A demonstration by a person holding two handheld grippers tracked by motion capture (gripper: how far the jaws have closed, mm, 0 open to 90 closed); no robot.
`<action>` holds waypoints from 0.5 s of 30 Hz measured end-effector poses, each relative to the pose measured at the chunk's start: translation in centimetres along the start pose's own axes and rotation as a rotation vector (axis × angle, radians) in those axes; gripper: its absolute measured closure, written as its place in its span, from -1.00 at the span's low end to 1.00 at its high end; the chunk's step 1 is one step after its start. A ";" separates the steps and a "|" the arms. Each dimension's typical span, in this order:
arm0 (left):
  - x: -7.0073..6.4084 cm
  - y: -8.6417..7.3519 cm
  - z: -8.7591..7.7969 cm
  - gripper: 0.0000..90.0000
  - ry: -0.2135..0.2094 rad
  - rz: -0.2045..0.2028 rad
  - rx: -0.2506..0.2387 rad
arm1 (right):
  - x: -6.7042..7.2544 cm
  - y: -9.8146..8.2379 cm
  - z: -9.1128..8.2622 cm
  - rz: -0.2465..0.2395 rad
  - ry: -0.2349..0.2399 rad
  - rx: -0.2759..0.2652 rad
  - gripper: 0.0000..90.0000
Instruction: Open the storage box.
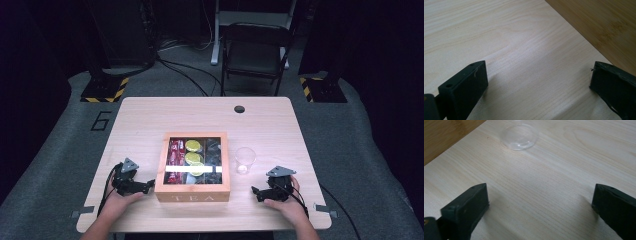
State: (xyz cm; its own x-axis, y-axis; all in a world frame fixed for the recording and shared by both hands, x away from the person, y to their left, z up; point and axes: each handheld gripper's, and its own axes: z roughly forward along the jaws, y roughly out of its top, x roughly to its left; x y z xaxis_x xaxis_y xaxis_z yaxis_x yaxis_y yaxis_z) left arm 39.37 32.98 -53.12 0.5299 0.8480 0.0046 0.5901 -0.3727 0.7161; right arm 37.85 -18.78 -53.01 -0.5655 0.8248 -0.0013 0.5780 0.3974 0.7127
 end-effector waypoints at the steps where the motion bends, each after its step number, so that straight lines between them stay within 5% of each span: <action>1: 0.0 0.0 0.0 -0.98 0.000 0.000 -0.001 | 0.1 0.0 0.1 0.002 -0.002 -0.001 -1.00; 15: 0.1 -0.1 -0.3 -0.85 0.007 -0.016 -0.011 | 0.3 0.1 0.1 0.021 -0.013 0.006 -1.00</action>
State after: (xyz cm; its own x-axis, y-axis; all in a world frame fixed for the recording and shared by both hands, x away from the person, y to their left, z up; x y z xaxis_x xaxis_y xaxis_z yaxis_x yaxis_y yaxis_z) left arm 39.13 33.21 -52.98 0.5158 0.8567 -0.0022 0.5920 -0.3546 0.7238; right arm 37.82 -18.45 -53.00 -0.5459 0.8378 0.0044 0.5932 0.3828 0.7082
